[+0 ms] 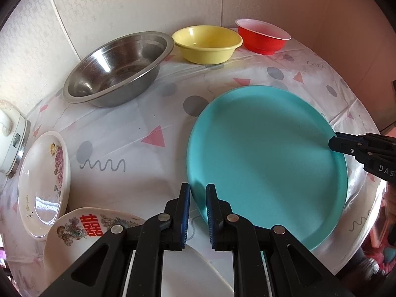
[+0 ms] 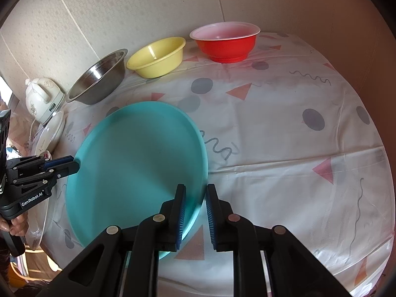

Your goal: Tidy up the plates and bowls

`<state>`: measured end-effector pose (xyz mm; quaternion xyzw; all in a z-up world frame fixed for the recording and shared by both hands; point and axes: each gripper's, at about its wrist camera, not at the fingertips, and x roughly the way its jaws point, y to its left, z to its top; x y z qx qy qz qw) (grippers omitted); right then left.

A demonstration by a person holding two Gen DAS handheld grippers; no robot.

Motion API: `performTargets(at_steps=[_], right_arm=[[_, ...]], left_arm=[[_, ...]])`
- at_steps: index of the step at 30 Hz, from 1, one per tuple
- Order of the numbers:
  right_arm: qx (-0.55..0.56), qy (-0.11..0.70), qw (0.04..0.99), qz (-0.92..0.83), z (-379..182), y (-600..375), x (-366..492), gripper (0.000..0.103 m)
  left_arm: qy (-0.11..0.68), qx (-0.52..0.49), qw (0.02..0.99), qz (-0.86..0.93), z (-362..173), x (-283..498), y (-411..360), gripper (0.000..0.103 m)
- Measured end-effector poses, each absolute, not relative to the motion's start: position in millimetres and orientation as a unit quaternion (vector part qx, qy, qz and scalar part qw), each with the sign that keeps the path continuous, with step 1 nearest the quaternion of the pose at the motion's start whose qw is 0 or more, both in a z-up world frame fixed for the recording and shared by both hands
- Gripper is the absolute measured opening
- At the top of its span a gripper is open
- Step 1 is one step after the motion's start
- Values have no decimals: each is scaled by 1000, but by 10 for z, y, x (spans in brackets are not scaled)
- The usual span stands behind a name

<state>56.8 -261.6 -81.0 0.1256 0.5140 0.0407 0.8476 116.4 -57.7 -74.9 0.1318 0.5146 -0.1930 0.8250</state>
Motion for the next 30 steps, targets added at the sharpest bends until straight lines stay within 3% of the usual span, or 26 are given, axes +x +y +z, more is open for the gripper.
performTargets(at_steps=[8, 16, 30], right_arm=[[102, 513, 852, 27, -793, -2555, 555, 18], [103, 513, 852, 22, -789, -2519, 551, 28], [99, 522, 847, -18, -773, -2515, 611, 32]], left_arm=[[518, 110, 829, -182, -749, 1133, -540, 13], [494, 76, 847, -179, -611, 1080, -439, 13], [472, 13, 866, -163, -402, 907, -64, 13]])
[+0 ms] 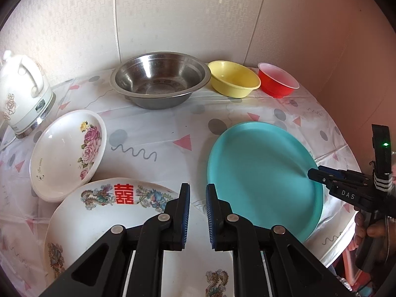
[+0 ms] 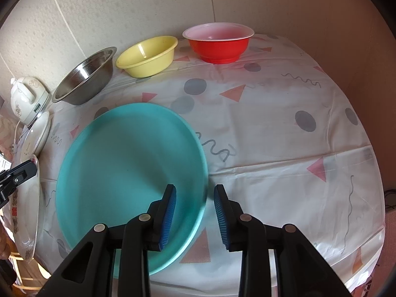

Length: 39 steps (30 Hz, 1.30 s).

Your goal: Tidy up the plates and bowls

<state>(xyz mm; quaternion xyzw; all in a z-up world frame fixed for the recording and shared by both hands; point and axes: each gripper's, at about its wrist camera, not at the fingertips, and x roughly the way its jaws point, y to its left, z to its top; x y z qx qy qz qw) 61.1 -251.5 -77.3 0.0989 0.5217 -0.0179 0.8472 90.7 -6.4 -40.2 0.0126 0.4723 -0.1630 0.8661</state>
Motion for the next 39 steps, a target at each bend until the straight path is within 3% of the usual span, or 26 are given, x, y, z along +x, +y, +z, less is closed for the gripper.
performTargets(at_steps=[7, 17, 22, 35, 39], right_arm=[[101, 491, 865, -30, -577, -2531, 655, 33], [145, 499, 837, 170, -466, -1743, 977, 36], [141, 511, 813, 239, -433, -1224, 1199, 36], [173, 541, 774, 282, -525, -298, 1874, 36], [164, 552, 773, 268, -593, -137, 2052, 30]], left_arm=[[478, -5, 866, -145, -386, 893, 114, 13], [465, -61, 877, -103, -299, 921, 619, 14], [441, -73, 893, -50, -213, 920, 1042, 28], [449, -180, 875, 20, -398, 1187, 2236, 31], [458, -182, 870, 23, -533, 1339, 2317, 31]])
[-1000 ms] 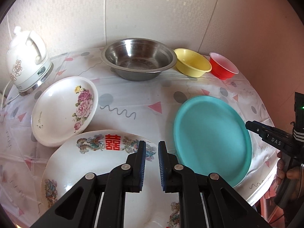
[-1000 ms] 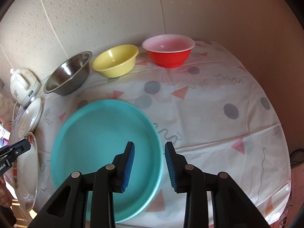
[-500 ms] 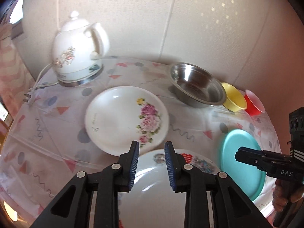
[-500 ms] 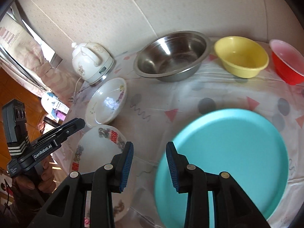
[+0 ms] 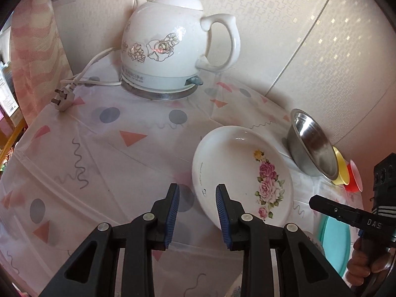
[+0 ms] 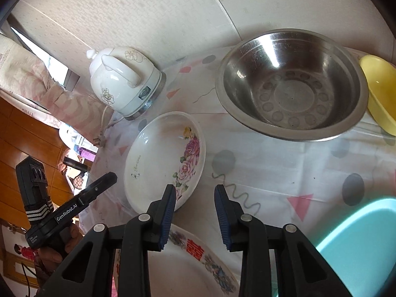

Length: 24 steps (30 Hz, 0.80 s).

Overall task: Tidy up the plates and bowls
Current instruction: 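Reach the left gripper to the white rose-pattern plate and grasp its rim, then lift the rose-pattern plate with the left gripper and lower it onto the teal plate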

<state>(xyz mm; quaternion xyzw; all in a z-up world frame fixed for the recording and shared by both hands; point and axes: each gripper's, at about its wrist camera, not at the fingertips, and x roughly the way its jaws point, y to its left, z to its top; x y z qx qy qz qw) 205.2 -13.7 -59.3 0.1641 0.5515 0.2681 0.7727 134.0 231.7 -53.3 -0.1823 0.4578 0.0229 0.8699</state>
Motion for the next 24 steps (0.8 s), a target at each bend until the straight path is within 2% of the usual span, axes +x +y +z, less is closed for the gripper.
performTargets(at_steps=[6, 10, 13, 18, 24], right_arm=[[148, 570, 762, 268, -746, 61, 2208, 26], [146, 578, 758, 264, -851, 156, 2300, 19], [138, 584, 757, 258, -941, 228, 2358, 13], [135, 581, 761, 256, -941, 262, 2424, 13], [145, 568, 770, 253, -809, 173, 2419, 13]], left_arm=[[470, -182, 864, 14, -693, 1529, 2343, 28], [473, -167, 865, 7, -732, 1622, 2296, 21], [480, -161, 862, 12, -795, 1707, 2267, 19], [483, -141, 864, 21, -829, 1801, 2177, 20], [466, -146, 873, 6, -730, 1732, 2185, 16]])
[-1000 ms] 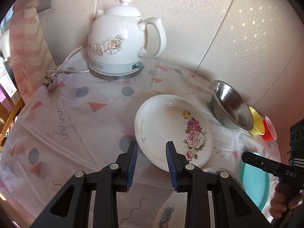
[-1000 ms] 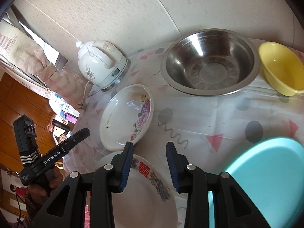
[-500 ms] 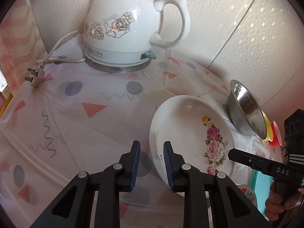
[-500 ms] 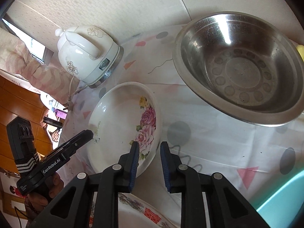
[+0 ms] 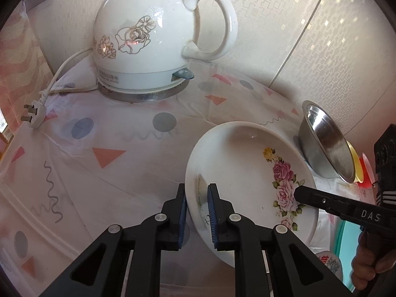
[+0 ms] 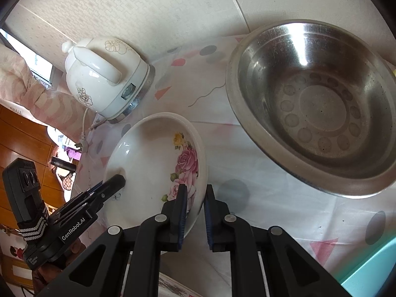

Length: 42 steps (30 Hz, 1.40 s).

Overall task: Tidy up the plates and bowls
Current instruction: 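Lift the rose-pattern plate with the left gripper and lower it onto the teal plate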

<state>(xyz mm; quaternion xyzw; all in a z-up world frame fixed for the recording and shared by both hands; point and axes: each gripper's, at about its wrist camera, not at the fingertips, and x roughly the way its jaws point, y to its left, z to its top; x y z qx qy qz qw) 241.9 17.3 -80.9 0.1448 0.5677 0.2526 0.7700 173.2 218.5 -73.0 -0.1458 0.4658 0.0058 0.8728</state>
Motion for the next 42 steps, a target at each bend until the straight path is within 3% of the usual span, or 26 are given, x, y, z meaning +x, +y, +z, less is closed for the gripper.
performTargets(at_steps=[23, 42], right_arm=[[181, 507, 804, 252, -266, -924, 1626, 13], [233, 515, 813, 142, -580, -2326, 753, 13]], left_arm=[[418, -111, 897, -95, -71, 1108, 1285, 16], [468, -40, 860, -199, -330, 854, -229, 17]])
